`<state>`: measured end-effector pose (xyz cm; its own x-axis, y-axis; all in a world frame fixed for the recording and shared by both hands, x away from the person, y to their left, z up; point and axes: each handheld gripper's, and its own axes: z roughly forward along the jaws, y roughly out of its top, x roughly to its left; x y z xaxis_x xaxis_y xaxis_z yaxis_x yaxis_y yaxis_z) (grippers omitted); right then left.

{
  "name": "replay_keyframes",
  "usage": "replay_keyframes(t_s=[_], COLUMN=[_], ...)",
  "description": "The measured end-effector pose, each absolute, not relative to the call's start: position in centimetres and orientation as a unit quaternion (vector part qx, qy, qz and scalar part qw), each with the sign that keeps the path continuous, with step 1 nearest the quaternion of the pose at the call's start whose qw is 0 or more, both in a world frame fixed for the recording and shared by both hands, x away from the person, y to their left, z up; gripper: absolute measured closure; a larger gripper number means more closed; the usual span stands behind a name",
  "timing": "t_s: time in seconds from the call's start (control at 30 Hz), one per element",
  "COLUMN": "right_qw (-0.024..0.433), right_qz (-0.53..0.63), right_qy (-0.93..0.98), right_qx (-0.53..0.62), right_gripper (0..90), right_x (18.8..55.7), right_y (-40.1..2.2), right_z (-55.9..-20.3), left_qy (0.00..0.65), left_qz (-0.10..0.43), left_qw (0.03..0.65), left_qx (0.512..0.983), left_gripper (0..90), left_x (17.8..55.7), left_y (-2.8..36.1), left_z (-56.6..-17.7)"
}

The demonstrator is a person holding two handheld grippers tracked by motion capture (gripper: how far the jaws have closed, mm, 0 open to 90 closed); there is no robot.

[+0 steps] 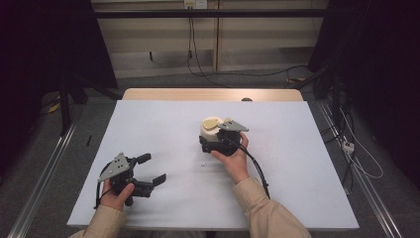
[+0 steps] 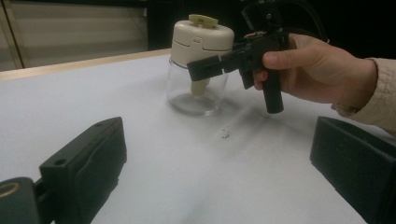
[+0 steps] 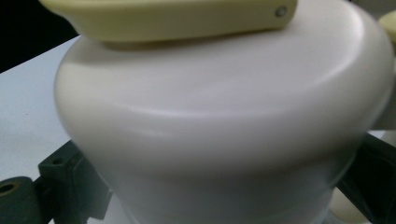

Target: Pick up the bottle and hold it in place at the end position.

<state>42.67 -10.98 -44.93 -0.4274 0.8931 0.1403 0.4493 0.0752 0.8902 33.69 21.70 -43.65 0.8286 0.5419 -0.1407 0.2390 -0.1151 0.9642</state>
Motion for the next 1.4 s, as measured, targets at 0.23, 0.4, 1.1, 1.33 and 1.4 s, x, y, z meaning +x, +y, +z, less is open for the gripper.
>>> replay_keyframes(t_s=[0.23,0.4,1.1,1.33,1.4], right_qw=[0.224,0.224,0.228,0.234,0.242], right_qz=[0.467,0.467,0.496,0.506,0.501], right_qy=[0.707,0.711,0.702,0.702,0.710], right_qx=[0.481,0.475,0.456,0.442,0.432], right_gripper=[3.0,5.7,37.5,74.0,80.3], right_x=[42.2,41.4,38.8,38.6,38.8], right_y=[-11.3,-11.7,-16.4,-17.1,-16.9], right_z=[-44.7,-44.8,-40.3,-38.6,-38.4], left_qy=[0.263,0.266,0.283,0.286,0.293], left_qz=[0.124,0.123,0.119,0.113,0.107], left_qw=[0.609,0.610,0.607,0.600,0.596], left_qx=[0.738,0.737,0.733,0.738,0.740], left_gripper=[3.4,3.4,3.2,3.3,3.3], left_x=[33.7,33.7,34.7,34.9,35.1], left_y=[21.7,21.7,20.6,19.9,19.9], left_z=[-43.6,-43.6,-42.9,-42.7,-42.6])
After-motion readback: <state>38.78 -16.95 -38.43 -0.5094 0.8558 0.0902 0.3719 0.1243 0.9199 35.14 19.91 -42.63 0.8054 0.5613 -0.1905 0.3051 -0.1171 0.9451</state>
